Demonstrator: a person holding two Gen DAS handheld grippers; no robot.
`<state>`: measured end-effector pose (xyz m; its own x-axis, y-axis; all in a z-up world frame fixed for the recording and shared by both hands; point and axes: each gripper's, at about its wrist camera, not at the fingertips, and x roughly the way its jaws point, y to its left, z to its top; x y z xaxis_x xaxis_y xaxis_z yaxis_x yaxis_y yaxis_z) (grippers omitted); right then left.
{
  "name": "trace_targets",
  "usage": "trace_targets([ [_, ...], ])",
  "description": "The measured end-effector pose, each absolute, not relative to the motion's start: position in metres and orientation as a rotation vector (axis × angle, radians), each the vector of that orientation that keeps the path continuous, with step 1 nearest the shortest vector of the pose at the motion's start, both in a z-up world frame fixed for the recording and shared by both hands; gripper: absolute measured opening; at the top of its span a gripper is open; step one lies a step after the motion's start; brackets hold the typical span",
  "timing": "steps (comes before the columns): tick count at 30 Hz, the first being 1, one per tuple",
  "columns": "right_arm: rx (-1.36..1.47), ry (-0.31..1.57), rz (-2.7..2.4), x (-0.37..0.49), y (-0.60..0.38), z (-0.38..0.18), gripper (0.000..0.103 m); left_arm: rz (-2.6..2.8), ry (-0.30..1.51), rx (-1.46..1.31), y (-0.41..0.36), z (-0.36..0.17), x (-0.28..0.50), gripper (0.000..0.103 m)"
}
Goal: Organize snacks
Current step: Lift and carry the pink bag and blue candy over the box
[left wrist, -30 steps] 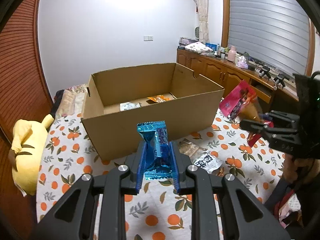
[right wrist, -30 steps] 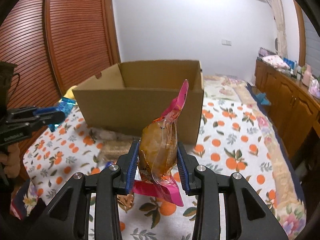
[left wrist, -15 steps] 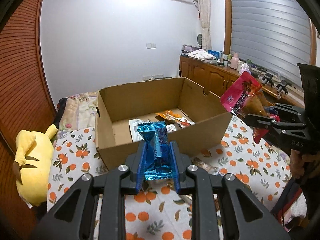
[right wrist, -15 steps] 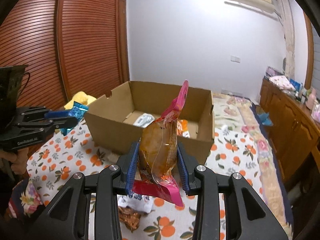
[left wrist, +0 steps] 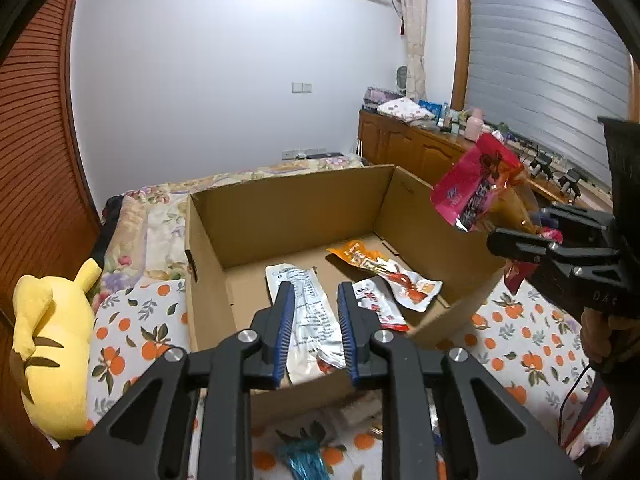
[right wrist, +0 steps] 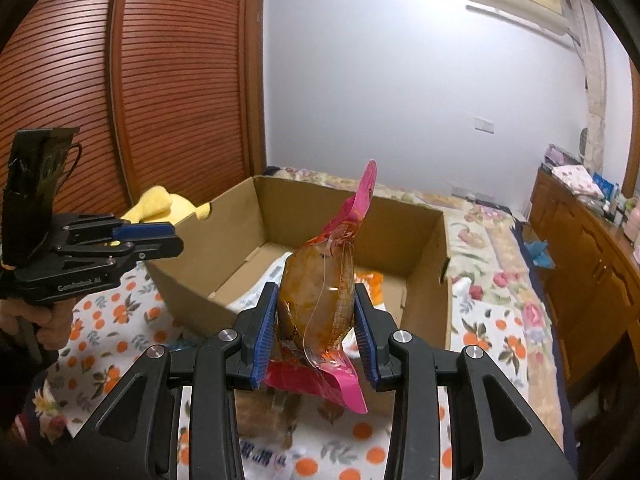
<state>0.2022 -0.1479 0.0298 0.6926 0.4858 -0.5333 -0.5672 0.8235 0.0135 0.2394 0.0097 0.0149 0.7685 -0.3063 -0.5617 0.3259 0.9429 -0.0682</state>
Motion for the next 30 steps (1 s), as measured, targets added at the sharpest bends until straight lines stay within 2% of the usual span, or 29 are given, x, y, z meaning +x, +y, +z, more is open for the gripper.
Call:
trace_targets([
  [5, -0.164, 0.557, 0.606, 0.222, -0.139, 0.027, 0.036, -0.352, 0.636, 0.005, 0.019, 0.008, 0.24, 0.021],
  [10, -0.163, 0.573, 0.621, 0.233, -0.132, 0.019, 0.036, -0.325, 0.636, 0.004, 0.033, -0.003, 0.207, 0.044],
  [22, -0.151, 0.567, 0.657, 0.238, -0.136, 0.017, 0.036, -0.308, 0.604, 0.045, 0.032, 0.018, 0.15, 0.044],
  [30, -0.163, 0.555, 0.664, 0.233, -0.137, 0.019, 0.036, -0.281, 0.737, 0.033, 0.035, -0.03, 0.15, 0.044],
])
